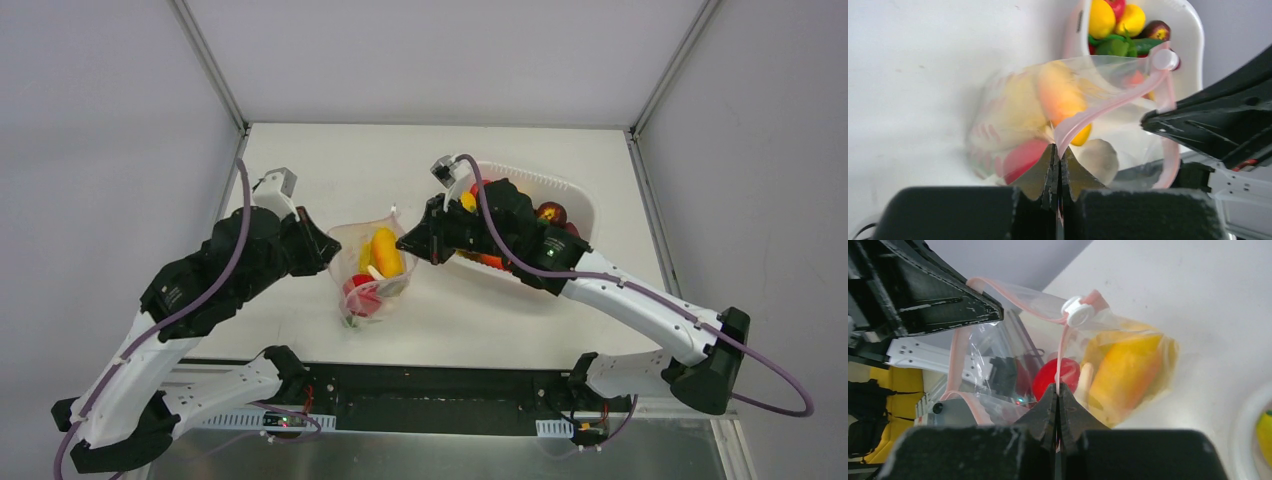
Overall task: Place the food in the zip-top bag and seal the zipper
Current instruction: Adjust the zipper food storage bag at the center of the board.
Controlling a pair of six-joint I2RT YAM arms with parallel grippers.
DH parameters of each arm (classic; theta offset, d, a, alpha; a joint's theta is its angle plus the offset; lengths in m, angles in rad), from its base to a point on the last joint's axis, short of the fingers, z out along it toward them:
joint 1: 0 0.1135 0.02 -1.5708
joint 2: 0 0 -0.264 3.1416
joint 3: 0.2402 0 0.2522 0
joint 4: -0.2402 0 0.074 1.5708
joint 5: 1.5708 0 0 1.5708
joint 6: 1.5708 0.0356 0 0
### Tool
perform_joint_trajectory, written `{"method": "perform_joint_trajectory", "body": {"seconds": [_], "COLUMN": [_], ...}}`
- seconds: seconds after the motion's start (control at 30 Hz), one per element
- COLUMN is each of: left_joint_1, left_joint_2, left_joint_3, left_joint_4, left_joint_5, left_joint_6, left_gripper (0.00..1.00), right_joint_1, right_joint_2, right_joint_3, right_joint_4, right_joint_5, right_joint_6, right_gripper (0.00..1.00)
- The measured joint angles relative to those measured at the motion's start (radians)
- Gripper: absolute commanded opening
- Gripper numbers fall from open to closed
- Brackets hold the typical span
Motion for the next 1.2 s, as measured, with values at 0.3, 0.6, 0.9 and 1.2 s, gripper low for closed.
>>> {"method": "perform_joint_trajectory", "body": {"seconds": [0.3,0.6,0.9,1.2], "left_joint_1": [0.000,0.000,0.000,0.000], "left_joint_2": [0.074,0.071,0.013,0.021], "left_joint_3": [0.167,0.149,0.080,0.027], "left_joint_4": [-0.225,-0.222,-0.190,-0.117], "left_joint_5": [-0.122,-0.086,-0.103,-0.100], "left_joint_6": [0.061,0.084,0.075,0.060], "left_gripper": [0.00,0.00,0.00,0.00], "right_joint_1": [0.001,-0.005,-0.024,-0.074], "right_joint_2": [0.124,0.211,0.209,0.102], "right_joint_3": [0.158,0.184,0.158,0.080], "right_joint_4": [0.037,0.019,0.006,-0.077], "right_joint_5": [-0.010,-0.008,-0.048,-0.063], "right_joint_6": [0.047,0.069,0.054,0.031], "right_gripper": [0.00,0.04,0.36,0.73]}}
